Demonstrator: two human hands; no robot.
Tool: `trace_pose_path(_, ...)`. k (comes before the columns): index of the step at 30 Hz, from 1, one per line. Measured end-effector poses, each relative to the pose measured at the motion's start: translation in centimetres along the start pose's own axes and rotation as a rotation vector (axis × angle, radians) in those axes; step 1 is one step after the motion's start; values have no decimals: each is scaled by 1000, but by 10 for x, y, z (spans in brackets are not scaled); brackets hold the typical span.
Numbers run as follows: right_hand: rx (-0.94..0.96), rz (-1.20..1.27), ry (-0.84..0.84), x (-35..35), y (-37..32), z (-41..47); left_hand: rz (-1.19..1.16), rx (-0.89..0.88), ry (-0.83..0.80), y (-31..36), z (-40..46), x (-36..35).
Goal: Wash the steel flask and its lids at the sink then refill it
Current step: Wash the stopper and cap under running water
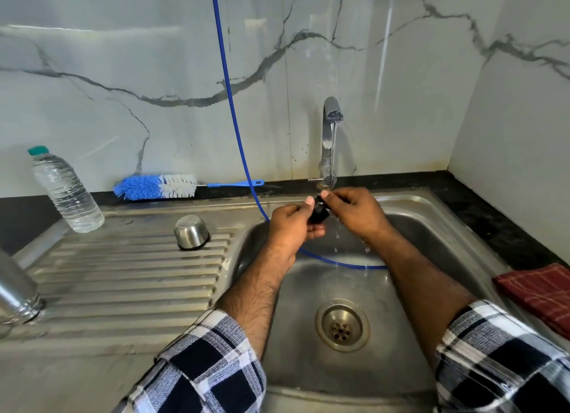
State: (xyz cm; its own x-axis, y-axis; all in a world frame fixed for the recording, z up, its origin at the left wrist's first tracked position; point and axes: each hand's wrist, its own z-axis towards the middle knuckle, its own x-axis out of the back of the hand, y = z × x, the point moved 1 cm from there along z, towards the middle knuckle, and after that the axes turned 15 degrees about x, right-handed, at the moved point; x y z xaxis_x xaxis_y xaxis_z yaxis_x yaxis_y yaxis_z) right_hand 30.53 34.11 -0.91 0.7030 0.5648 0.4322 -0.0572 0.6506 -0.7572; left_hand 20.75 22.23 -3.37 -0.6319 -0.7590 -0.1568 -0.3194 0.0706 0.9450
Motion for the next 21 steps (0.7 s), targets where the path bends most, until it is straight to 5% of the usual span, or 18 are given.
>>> trace_pose_path(7,-387,218,50,2,3,1,431,-439,97,-4,1,3)
trace_pose_path(13,-99,81,-59,-3,0,-2,135,-122,54,-4,-1,3)
trace_pose_path(18,-267,78,15,-1,0,5,485,-468,123,-5,3,8)
trace_pose_path(21,-239,100,40,4,-3,4,433,-387,140,-4,2,0)
